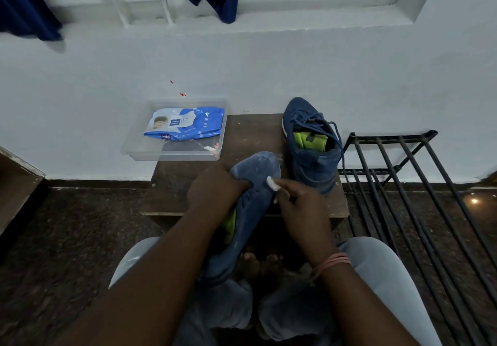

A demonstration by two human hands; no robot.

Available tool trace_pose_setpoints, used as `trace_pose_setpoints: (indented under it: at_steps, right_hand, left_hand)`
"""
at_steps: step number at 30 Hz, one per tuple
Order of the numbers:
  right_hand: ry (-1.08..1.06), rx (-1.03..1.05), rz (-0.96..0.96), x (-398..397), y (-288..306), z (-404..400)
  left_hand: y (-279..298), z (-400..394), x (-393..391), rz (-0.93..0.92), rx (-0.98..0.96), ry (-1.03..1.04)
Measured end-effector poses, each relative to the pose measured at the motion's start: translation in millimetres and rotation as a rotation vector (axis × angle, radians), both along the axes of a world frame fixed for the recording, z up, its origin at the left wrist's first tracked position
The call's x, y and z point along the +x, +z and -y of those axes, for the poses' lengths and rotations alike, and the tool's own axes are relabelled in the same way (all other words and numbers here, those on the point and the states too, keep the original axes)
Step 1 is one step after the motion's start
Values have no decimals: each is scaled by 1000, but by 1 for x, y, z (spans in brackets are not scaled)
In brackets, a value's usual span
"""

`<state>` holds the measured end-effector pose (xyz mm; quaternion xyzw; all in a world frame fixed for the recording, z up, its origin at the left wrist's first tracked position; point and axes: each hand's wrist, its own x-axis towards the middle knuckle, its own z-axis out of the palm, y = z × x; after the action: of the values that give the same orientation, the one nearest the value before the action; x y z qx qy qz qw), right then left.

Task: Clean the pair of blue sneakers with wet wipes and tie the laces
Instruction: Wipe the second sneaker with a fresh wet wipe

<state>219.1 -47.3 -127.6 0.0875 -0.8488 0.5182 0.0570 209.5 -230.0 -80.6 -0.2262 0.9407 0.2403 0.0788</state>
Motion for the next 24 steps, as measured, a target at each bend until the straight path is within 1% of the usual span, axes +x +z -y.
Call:
trace_pose_setpoints:
  at_steps: [2,4,6,8,11,13,15,16,17,19,20,21,24]
  right_hand:
    - [-82,-50,16,-5,3,-4]
    - [-100,7,-36,-5,3,-1]
    - [-55,106,-99,-2,3,9]
    - [14,195,-146,4,2,19]
    - [101,370,-180,16,-8,27]
    - [169,386,-122,23,-11,27]
    - [299,397,-72,27,-7,24]
    - [389,447,-59,26,-7,22]
    - [435,530,-76,24,-7,20]
    - [391,690,-169,10,-9,13]
    - [347,730,-204,1,-9,10]
    - [322,741,-199,-4,-10,9]
    - [336,698,-157,-1,-7,17]
  left_hand:
    - [-3,1,0,-53,-54,-46]
    - [-4,8,-3,-60,-70,-68]
    - [-7,18,-5,-65,-49,-78]
    - [-11,22,-5,-91,-23,-82]
    - [-19,14,0,-157,-66,-85]
    - [-23,7,3,-223,-89,-71]
    - [-24,6,5,-242,-85,-49]
    - [-24,6,5,-241,-76,-51]
    - [-25,7,5,-242,-69,-57]
    - [-25,6,5,-248,-65,-62]
    - [-24,5,5,-246,-69,-63]
    - [-24,4,5,-238,-73,-64]
    - [-26,4,5,-247,-72,-50]
